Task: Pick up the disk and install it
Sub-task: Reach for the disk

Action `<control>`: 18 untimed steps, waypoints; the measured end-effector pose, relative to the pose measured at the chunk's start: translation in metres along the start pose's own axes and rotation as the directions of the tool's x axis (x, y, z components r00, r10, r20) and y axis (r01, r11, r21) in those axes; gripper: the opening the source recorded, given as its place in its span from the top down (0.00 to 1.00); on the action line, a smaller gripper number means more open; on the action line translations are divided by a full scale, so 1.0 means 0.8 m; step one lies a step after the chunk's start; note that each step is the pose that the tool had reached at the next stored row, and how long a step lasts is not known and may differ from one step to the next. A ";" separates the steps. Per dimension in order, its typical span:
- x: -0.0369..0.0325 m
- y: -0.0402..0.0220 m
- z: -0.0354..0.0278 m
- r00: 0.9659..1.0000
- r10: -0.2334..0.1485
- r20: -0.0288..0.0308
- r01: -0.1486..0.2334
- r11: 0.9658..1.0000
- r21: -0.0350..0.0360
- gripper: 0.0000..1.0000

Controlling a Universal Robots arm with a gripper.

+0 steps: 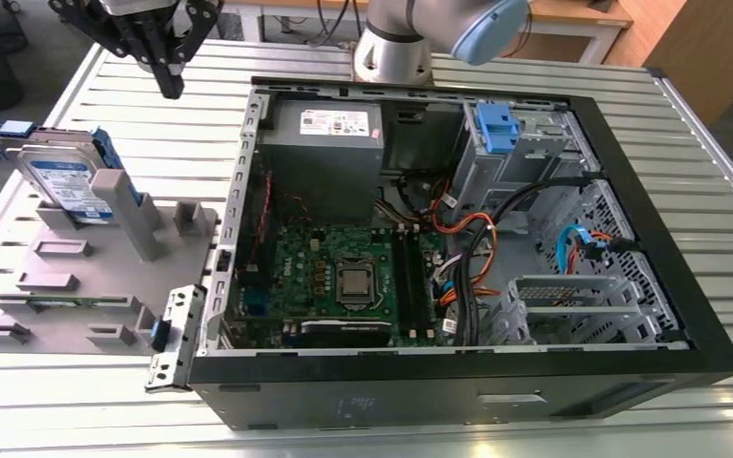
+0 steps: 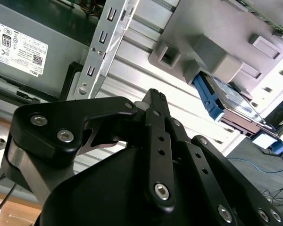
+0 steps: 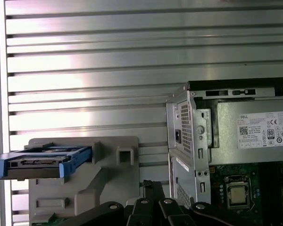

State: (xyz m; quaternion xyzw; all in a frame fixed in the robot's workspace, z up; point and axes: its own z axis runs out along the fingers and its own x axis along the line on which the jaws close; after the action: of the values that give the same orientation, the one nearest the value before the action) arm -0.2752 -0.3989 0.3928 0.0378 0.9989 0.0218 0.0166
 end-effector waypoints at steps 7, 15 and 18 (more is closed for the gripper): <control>0.0149 -0.0011 -0.0005 1.000 0.000 0.000 0.000 1.000 0.000 0.89; 0.0174 -0.0013 -0.0006 1.000 0.000 0.000 0.000 1.000 0.000 0.89; 0.0192 -0.0014 -0.0006 1.000 0.000 0.000 0.000 1.000 0.000 0.89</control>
State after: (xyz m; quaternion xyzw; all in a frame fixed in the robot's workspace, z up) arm -0.2905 -0.3989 0.3927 0.0378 0.9989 0.0218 0.0168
